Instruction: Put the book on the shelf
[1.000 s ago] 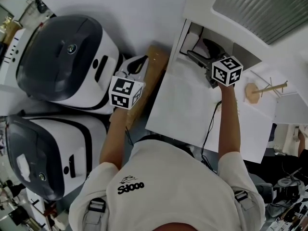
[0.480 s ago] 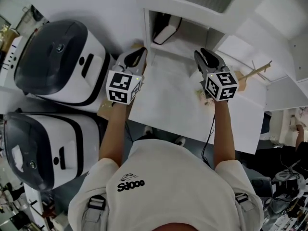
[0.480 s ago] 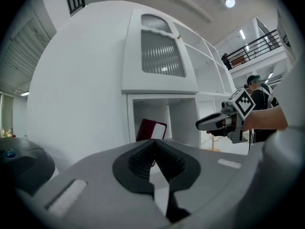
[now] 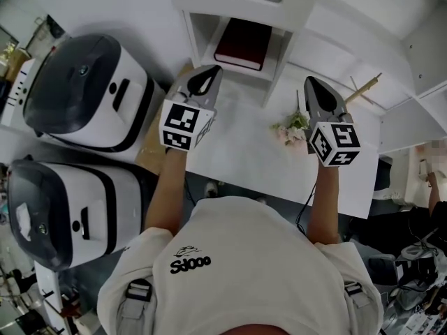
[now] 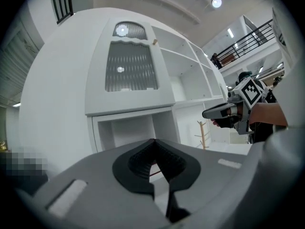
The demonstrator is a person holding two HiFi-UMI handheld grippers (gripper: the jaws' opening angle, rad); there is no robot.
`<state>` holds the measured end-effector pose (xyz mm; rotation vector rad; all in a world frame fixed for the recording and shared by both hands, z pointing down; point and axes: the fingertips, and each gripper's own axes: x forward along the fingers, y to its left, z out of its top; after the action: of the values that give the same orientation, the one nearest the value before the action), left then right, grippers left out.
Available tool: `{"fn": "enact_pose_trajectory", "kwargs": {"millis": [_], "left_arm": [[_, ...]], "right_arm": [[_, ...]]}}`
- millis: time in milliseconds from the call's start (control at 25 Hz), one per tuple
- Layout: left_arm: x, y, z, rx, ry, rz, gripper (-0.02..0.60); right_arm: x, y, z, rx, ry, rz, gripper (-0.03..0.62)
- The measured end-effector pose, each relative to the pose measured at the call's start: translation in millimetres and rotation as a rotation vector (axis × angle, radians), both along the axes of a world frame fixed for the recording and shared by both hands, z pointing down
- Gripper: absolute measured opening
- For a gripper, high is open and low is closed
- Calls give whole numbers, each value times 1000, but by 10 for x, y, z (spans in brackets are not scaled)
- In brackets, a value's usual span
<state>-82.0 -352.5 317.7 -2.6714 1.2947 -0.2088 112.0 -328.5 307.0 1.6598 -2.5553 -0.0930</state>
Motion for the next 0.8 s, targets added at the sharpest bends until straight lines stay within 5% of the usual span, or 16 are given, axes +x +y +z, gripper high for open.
{"fn": "enact_pose_trajectory", "kwargs": {"millis": [320,800], "left_arm": [[320,229,-368,127,-49,65,17],[331,176,-348,120,-57,85,17]], "right_arm": [[87,286,-265,73,76,22,0],[50,294,-263,72,85,35,0]]}}
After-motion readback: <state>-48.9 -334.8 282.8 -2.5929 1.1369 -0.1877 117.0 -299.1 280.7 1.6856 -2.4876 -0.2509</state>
